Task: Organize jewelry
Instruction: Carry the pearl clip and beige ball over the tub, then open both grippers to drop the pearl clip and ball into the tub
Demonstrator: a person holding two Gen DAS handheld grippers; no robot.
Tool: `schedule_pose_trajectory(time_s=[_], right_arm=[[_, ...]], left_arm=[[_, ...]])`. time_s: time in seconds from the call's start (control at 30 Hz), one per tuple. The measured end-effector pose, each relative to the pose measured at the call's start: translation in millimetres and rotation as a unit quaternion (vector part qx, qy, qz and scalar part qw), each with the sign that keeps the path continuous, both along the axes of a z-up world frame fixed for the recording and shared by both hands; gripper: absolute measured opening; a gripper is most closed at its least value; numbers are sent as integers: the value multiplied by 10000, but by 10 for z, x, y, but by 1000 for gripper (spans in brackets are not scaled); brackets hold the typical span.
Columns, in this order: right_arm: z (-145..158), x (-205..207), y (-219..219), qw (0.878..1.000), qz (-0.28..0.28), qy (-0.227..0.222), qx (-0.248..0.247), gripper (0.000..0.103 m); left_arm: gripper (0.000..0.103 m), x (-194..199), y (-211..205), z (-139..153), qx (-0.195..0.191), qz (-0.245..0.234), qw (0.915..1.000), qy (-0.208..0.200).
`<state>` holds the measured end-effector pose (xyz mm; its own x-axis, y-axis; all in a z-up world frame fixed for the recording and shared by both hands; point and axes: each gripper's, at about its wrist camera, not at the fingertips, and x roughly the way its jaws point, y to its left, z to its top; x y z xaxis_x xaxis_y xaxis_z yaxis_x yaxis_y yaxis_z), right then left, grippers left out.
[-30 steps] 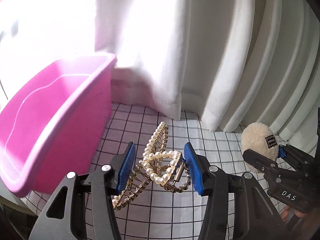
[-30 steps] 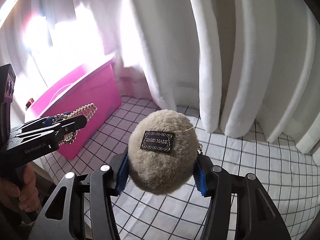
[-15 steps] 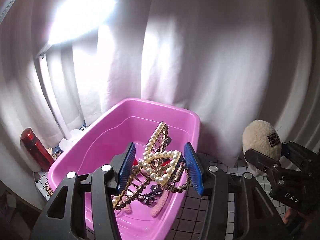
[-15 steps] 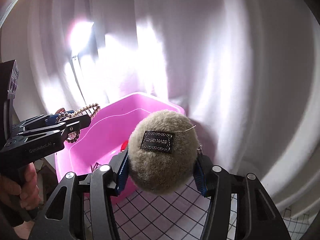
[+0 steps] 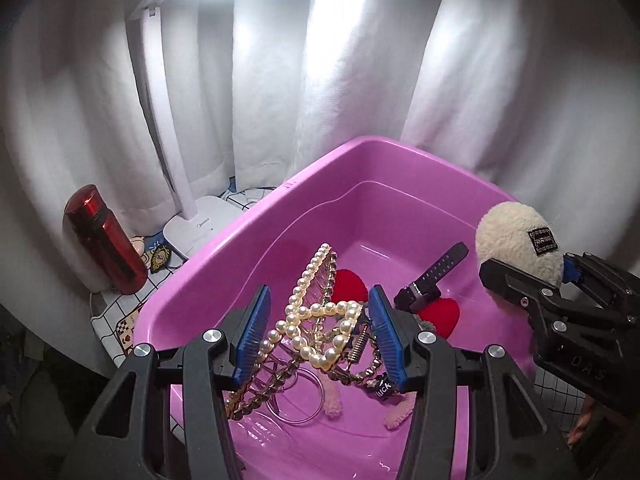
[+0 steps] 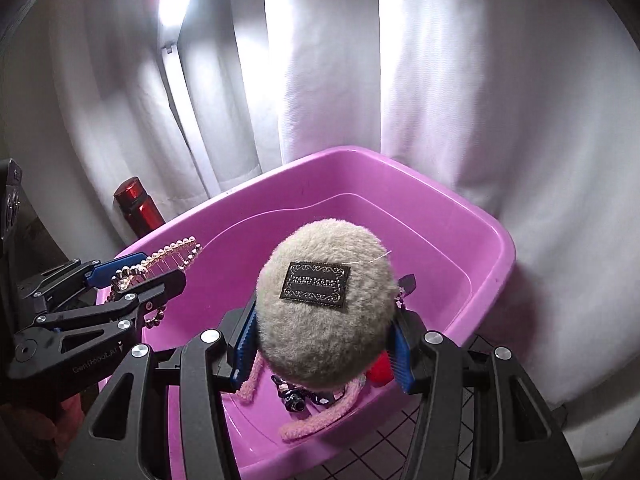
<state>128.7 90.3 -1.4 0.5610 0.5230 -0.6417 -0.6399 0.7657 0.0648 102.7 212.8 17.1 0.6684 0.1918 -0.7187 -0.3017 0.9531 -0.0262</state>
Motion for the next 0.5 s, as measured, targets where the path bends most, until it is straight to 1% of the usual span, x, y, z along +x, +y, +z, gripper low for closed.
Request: schedule_pose_trajectory(time_s=[0.13, 0.33, 0.37, 0.4, 0.47, 0.5], right_arm=[[-110, 98, 100, 9997, -80, 149, -179, 52], [-178, 180, 173, 9990, -164, 294, -290, 52], [-184, 186, 178, 9988, -180, 313, -322, 53], [-188, 204, 190, 9987, -234, 301, -351, 56], [-178, 224, 202, 9984, -292, 304, -376, 62], [-172, 241, 194, 9984, -309, 313, -363, 66]], left_arm=[[50, 93, 70, -119, -75, 56, 9997, 210], [51, 135, 128, -166, -107, 181, 9993, 324], [53, 136, 128, -156, -63, 194, 9993, 306], [56, 137, 130, -142, -24, 190, 9994, 281], [72, 131, 131, -105, 42, 208, 9995, 220], [76, 124, 120, -81, 65, 215, 9996, 192]])
